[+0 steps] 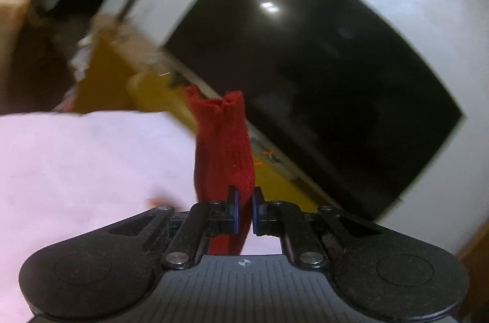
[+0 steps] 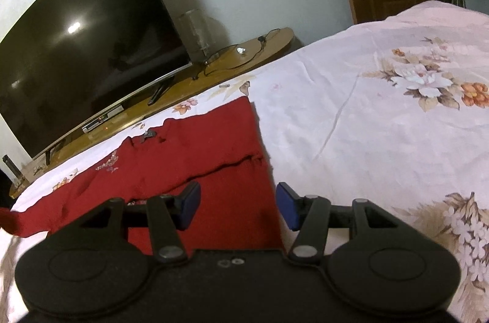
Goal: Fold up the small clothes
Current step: 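Lift the sleeve and lay it across the sweater body with the left gripper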
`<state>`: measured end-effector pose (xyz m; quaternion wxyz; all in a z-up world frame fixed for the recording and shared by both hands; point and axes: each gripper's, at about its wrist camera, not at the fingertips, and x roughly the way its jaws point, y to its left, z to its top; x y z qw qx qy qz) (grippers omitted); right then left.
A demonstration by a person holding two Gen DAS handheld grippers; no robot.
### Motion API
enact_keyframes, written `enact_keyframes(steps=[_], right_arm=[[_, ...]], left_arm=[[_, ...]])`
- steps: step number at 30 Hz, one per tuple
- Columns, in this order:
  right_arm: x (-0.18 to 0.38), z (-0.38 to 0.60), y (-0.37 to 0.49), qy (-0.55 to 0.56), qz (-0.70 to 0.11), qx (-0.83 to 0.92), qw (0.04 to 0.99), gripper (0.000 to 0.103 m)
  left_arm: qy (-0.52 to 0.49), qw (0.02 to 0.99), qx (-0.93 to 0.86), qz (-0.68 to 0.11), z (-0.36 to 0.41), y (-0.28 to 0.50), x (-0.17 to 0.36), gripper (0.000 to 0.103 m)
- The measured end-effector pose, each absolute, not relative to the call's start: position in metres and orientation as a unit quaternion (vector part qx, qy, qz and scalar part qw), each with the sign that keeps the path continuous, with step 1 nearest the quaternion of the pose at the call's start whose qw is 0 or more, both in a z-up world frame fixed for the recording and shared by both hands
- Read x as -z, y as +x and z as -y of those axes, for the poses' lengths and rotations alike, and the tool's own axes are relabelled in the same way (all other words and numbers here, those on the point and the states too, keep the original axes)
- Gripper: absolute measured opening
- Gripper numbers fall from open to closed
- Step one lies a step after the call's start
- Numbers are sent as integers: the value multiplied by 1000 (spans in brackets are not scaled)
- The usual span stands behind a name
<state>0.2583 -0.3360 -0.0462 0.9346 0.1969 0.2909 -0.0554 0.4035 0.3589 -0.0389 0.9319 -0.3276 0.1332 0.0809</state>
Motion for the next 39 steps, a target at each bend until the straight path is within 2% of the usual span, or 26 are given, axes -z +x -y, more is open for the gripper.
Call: enact_keyframes(steps=[6, 12, 20, 25, 27, 28, 29, 34, 39], right_arm=[[48, 343, 253, 201, -288, 53, 935, 54], [51, 360, 242, 212, -286, 65, 932, 54], [57, 385, 233, 227, -290, 82, 926, 54], [58, 389, 245, 237, -300, 71, 921, 54], [57, 387, 255, 246, -305, 56, 918, 56], [56, 385, 260, 249, -305, 47, 918, 57], [55, 382, 266, 253, -305, 36, 917, 59], [59, 357, 313, 306, -306, -31, 901, 58], [70, 305, 370, 342, -325, -111, 875, 55]], left_arm=[[-270, 954, 3, -130, -269, 420, 13, 8], [-223, 957, 79, -168, -174, 433, 17, 8], [-108, 948, 147, -261, -38, 440, 54, 8], [-11, 924, 147, -353, 32, 451, 87, 8], [23, 934, 139, -328, 46, 440, 81, 28], [20, 938, 143, -315, 45, 432, 75, 59], [14, 945, 141, -294, 41, 423, 68, 66], [1, 961, 85, -263, -12, 404, 40, 66], [-29, 956, -2, -292, -86, 390, 52, 66]])
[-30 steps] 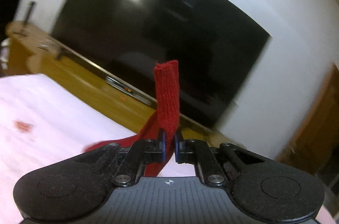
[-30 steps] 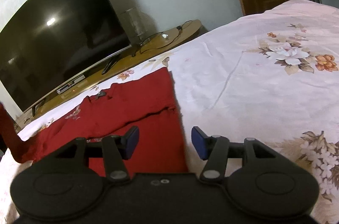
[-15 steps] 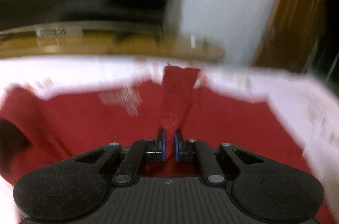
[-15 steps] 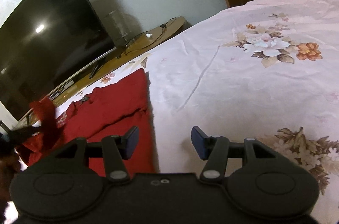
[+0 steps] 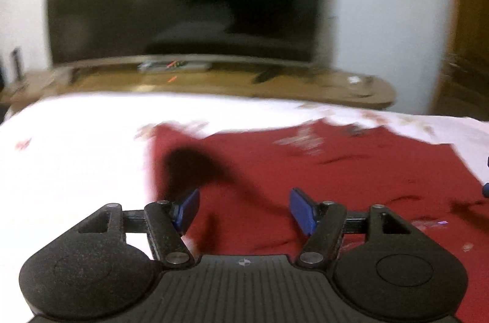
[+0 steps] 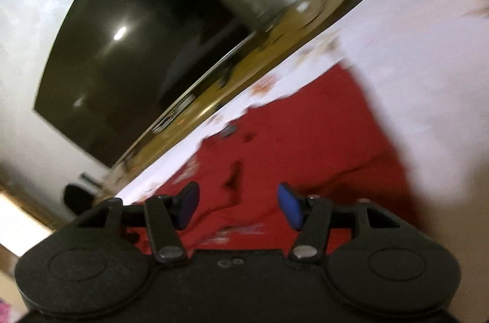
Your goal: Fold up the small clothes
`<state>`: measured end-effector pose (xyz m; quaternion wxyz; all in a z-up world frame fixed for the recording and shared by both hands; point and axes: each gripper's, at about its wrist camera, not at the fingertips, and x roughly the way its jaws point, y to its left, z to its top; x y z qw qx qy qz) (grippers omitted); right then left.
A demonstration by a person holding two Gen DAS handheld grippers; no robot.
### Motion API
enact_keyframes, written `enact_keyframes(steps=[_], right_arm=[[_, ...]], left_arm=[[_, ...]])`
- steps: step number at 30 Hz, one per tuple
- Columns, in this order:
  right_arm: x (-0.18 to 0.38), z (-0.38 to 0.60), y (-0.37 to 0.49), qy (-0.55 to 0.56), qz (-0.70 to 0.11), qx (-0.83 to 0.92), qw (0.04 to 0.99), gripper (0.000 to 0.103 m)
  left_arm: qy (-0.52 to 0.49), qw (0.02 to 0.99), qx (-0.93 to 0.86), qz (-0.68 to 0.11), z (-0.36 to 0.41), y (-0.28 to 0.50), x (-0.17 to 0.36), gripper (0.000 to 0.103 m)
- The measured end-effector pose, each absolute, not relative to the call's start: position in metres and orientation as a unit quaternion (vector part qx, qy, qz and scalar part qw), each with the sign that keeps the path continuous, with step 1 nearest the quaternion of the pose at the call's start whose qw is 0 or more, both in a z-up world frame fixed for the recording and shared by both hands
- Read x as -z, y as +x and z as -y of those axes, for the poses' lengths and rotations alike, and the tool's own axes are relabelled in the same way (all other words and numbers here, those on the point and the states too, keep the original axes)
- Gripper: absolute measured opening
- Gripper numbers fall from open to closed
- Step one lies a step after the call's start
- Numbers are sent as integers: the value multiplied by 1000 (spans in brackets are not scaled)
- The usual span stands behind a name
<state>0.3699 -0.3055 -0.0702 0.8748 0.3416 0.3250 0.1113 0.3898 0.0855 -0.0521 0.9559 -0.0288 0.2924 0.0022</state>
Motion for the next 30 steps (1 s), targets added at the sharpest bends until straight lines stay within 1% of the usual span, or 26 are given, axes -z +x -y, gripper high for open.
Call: enact_keyframes(steps=[4, 7, 11, 13, 14, 15, 16, 20, 24, 30], right_arm=[[94, 275, 410, 370, -364, -137, 844, 53], [113, 268, 428, 388, -394, -116, 825, 49], [124, 264, 439, 393, -402, -107, 820, 43], [123, 259, 441, 379, -401, -107, 827, 33], [121, 256, 442, 370, -402, -110, 830, 15], [118, 252, 444, 356, -403, -112, 835, 7], [113, 247, 444, 335, -401, -112, 846, 5], [87, 234, 440, 277, -364, -127, 880, 5], [49, 222, 430, 224, -319, -152, 908, 4], [-16, 226, 404, 153, -221, -195, 943, 5]], left_arm=[[-53, 944, -28, -323, -112, 389, 75, 66], [-55, 933, -27, -354, -114, 396, 95, 66], [-38, 937, -24, -346, -111, 393, 101, 66], [-40, 937, -24, -346, -111, 396, 103, 66], [-40, 937, -23, -346, -112, 394, 105, 66], [-39, 937, -23, -346, -112, 398, 105, 66], [-37, 937, -23, -346, -111, 400, 105, 66], [-35, 938, -23, -345, -109, 404, 105, 66], [-34, 937, -23, -346, -109, 405, 104, 66], [-28, 937, -22, -347, -107, 406, 103, 66]])
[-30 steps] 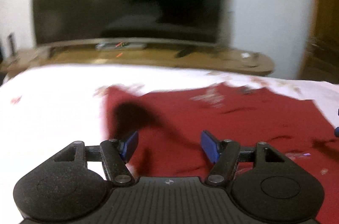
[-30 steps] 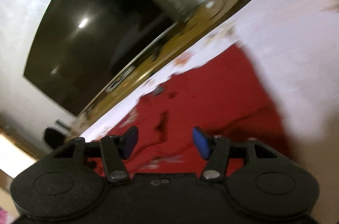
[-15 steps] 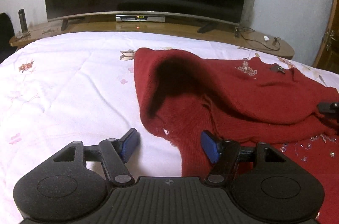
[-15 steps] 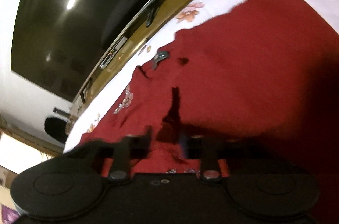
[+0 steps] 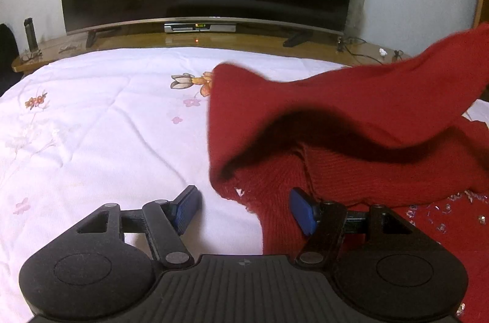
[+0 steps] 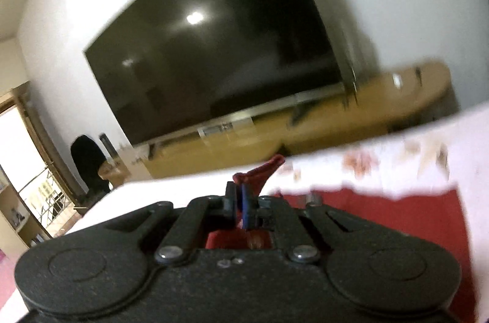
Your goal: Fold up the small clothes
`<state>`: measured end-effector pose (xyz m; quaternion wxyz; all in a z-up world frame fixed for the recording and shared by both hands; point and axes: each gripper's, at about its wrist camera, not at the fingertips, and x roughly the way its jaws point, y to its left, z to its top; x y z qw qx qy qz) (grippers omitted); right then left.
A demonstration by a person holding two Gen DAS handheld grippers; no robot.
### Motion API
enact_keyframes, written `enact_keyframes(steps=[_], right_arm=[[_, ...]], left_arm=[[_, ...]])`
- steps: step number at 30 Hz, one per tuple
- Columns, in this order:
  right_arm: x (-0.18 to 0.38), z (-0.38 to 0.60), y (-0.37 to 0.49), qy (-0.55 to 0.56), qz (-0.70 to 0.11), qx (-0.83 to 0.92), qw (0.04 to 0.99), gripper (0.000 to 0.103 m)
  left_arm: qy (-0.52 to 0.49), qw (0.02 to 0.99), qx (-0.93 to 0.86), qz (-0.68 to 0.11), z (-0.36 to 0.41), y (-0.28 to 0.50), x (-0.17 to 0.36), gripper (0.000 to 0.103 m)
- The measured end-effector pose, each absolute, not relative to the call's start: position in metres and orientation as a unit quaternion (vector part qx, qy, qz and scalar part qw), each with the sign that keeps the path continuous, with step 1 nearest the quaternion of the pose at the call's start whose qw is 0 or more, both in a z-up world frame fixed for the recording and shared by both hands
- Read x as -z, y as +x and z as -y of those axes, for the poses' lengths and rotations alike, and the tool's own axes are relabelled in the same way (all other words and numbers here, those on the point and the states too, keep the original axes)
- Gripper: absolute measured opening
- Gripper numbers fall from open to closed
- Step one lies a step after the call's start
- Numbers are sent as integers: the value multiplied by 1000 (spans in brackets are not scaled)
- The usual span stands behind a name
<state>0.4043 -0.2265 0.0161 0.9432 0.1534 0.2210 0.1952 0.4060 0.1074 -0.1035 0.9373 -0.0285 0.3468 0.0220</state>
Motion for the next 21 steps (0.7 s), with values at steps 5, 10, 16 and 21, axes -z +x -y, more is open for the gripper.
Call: enact_keyframes(steps=[5, 10, 16, 21], right_arm=[[11, 267, 408, 132, -269, -128, 945, 5], [55, 290, 421, 124, -336, -86, 930, 5], [41, 289, 413, 133, -305, -93, 938, 4], [24, 309, 418, 148, -268, -68, 950, 4]], left_arm=[[-28, 938, -23, -344, -108, 407, 101, 43], [-24, 937, -15, -348, -107, 411, 99, 31], [0, 939, -22, -344, -98, 408, 99, 33], [3, 940, -29, -339, -98, 407, 100, 45]])
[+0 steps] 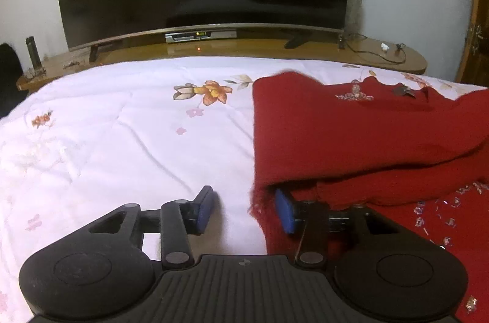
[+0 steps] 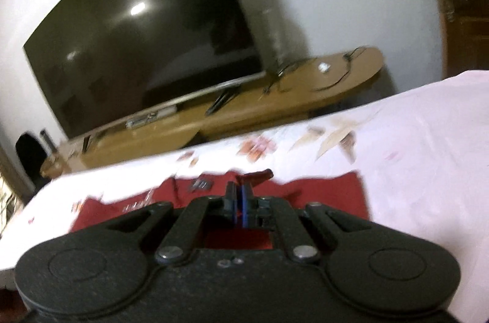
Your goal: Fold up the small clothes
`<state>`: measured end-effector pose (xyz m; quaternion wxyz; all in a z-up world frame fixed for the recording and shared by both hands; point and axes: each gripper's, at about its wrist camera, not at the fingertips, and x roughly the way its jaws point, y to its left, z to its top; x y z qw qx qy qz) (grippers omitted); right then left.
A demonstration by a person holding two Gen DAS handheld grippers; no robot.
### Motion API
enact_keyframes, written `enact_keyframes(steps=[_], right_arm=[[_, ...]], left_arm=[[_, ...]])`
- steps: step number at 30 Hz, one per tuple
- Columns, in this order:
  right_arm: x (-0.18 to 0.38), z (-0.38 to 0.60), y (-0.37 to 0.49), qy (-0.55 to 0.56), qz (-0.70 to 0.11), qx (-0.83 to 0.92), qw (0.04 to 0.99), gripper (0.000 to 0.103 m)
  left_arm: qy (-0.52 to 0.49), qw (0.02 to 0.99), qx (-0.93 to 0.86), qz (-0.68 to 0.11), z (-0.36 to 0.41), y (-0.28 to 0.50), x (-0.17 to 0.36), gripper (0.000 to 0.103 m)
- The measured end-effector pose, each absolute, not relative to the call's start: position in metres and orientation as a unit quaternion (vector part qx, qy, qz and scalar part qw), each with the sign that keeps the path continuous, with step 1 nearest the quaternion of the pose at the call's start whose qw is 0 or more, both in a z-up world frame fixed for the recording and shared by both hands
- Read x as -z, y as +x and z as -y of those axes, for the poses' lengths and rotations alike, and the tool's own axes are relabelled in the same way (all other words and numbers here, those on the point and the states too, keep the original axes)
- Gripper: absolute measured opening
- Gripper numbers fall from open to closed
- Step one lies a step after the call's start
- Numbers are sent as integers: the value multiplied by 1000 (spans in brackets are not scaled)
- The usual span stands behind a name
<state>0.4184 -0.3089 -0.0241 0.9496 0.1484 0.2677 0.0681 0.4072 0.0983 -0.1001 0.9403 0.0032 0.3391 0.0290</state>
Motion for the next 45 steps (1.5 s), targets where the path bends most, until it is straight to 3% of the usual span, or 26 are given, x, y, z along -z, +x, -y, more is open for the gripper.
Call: enact_keyframes(steps=[1, 5, 16, 22, 33, 38, 45], right_arm=[[24, 317, 418, 151, -266, -58, 950, 4], [49, 329, 429, 147, -307, -35, 940, 4], [13, 328, 415, 130, -246, -63, 958, 4], [60, 355, 420, 135, -319, -16, 938, 4], [38, 348, 400, 132, -276, -42, 951, 4], [89, 354, 412, 121, -359, -9, 925, 4], [95, 356, 408, 135, -343, -13, 930, 4]], left_arm=[[2, 940, -25, -340, -99, 408, 100, 45], [0, 940, 5, -342, -96, 411, 99, 5], [7, 956, 13, -294, -89, 394, 92, 4], [39, 947, 13, -319, -81, 396, 101, 4], [-12, 959, 18, -284, -95, 381, 87, 3], [-4, 948, 9, -317, -94, 386, 101, 3], [6, 950, 13, -313, -95, 380, 101, 3]])
